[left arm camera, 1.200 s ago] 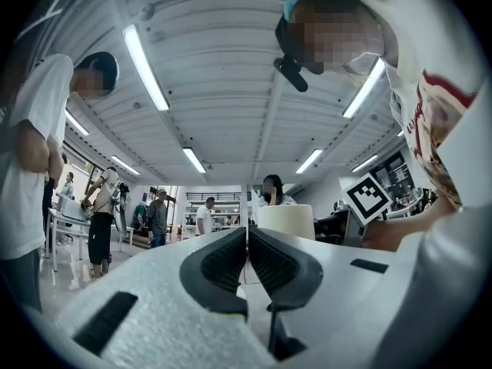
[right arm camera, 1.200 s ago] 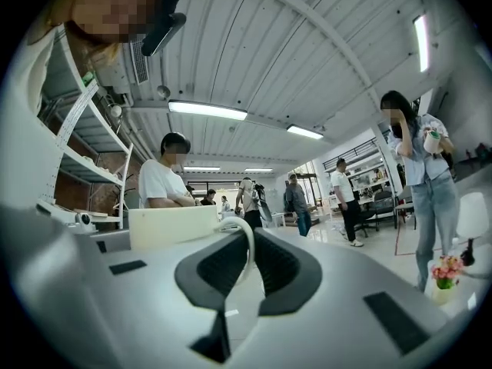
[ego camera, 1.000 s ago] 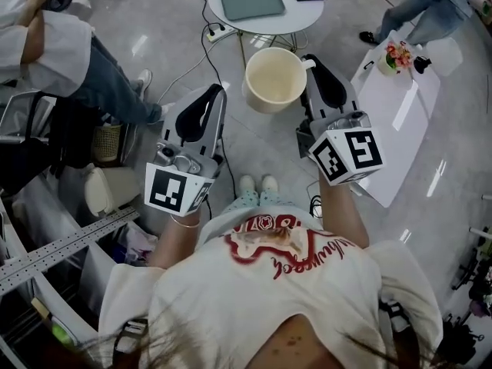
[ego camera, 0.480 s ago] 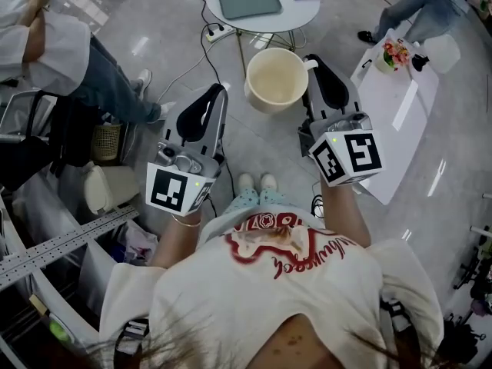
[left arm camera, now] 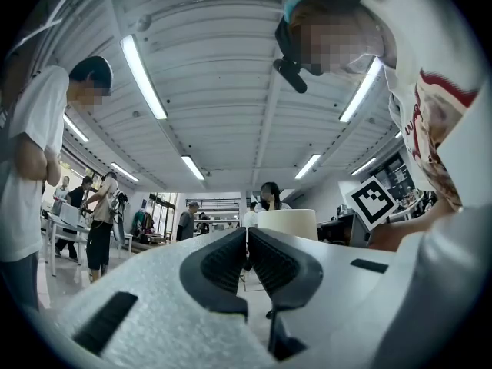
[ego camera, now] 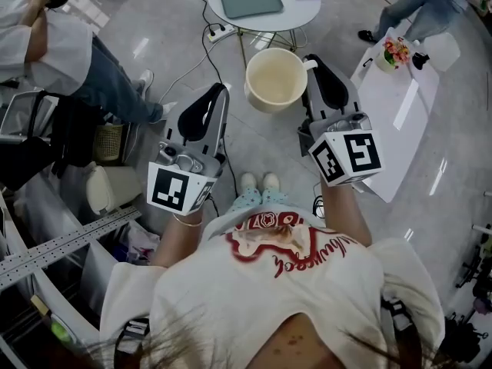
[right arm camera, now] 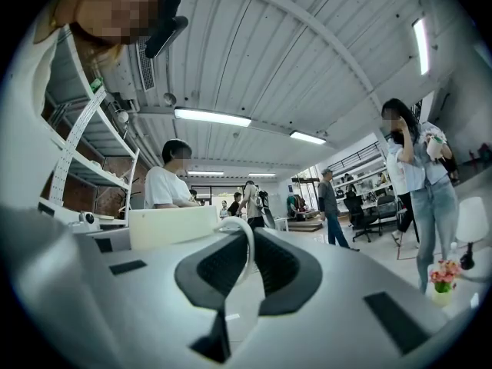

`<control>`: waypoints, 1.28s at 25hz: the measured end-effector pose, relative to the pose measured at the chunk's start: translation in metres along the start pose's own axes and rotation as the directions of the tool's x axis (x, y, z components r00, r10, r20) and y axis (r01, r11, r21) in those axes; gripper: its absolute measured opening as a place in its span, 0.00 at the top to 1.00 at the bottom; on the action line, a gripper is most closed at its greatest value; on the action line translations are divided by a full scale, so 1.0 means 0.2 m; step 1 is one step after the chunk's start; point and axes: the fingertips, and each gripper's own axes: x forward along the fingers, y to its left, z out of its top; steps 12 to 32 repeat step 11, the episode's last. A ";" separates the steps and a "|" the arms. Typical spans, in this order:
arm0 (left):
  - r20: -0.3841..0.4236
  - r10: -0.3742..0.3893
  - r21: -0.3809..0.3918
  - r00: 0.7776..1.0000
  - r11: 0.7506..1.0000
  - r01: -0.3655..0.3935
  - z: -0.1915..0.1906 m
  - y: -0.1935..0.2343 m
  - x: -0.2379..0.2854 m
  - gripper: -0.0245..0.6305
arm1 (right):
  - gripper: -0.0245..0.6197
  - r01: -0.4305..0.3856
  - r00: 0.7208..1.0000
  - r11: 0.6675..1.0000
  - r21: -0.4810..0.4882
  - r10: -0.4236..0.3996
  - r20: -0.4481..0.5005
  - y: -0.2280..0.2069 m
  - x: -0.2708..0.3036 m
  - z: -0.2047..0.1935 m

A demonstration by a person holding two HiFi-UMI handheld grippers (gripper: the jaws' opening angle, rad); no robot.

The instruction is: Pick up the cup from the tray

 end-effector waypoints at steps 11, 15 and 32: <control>0.006 0.009 -0.013 1.000 1.000 -0.009 0.00 0.00 -0.06 0.93 | 0.90 0.003 1.000 1.000 0.000 -0.003 0.011 0.05 -0.02 0.01; 0.006 0.009 -0.013 1.000 1.000 -0.009 0.00 0.00 -0.06 0.93 | 0.90 0.003 1.000 1.000 0.000 -0.003 0.011 0.05 -0.02 0.01; 0.006 0.009 -0.013 1.000 1.000 -0.009 0.00 0.00 -0.06 0.93 | 0.90 0.003 1.000 1.000 0.000 -0.003 0.011 0.05 -0.02 0.01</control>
